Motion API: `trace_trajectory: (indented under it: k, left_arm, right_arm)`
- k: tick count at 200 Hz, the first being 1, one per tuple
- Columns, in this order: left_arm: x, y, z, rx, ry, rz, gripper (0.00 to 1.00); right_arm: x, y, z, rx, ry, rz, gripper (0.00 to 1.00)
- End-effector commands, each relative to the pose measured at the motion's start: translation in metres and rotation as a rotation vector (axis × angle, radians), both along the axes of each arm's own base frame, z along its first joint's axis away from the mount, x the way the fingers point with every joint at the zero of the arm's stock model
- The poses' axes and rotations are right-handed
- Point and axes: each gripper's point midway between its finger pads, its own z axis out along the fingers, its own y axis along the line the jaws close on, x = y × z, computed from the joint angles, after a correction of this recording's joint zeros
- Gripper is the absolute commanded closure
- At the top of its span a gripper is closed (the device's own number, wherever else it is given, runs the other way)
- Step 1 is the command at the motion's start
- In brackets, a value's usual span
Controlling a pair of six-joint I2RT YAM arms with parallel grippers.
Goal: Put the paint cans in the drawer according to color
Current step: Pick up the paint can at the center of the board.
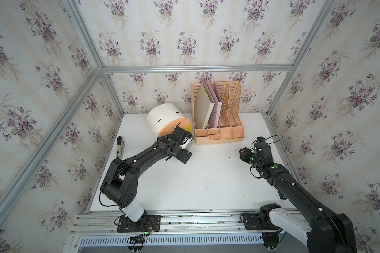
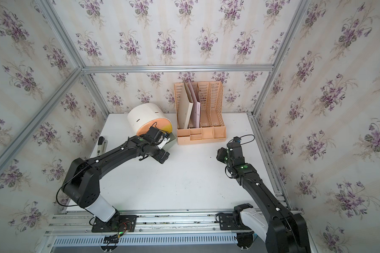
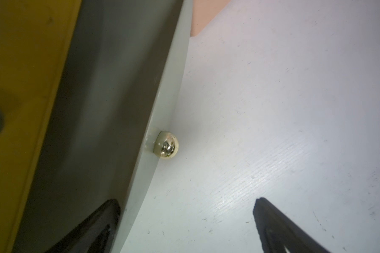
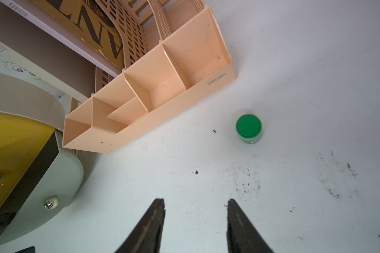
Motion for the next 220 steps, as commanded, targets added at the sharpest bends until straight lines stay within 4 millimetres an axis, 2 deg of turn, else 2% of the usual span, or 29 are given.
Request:
trace_trajectory:
  k: [1, 45, 90, 139, 192, 220]
  left_arm:
    - [-0.006, -0.015, 0.005, -0.057, 0.003, -0.055, 0.01]
    - [-0.016, -0.022, -0.001, -0.071, 0.032, -0.09, 0.01]
    - [-0.02, -0.016, -0.008, -0.029, 0.06, -0.083, 0.01]
    - [-0.019, 0.001, -0.011, 0.058, 0.064, -0.032, 0.0]
    - [-0.036, 0.002, -0.009, 0.018, 0.083, -0.035, 0.03]
    - [-0.043, 0.007, -0.013, 0.028, 0.106, -0.014, 0.03]
  right_arm:
    - [0.002, -0.001, 0.0, -0.006, -0.009, 0.006, 0.5]
    - [0.004, -0.009, -0.011, -0.014, 0.023, -0.019, 0.5]
    - [0.005, -0.016, -0.031, -0.006, 0.076, -0.043, 0.5]
    - [0.007, -0.022, -0.034, -0.027, 0.087, -0.062, 0.49]
    - [0.016, -0.03, -0.045, -0.052, 0.129, -0.097, 0.47]
    - [0.025, -0.034, -0.044, -0.052, 0.128, -0.114, 0.46]
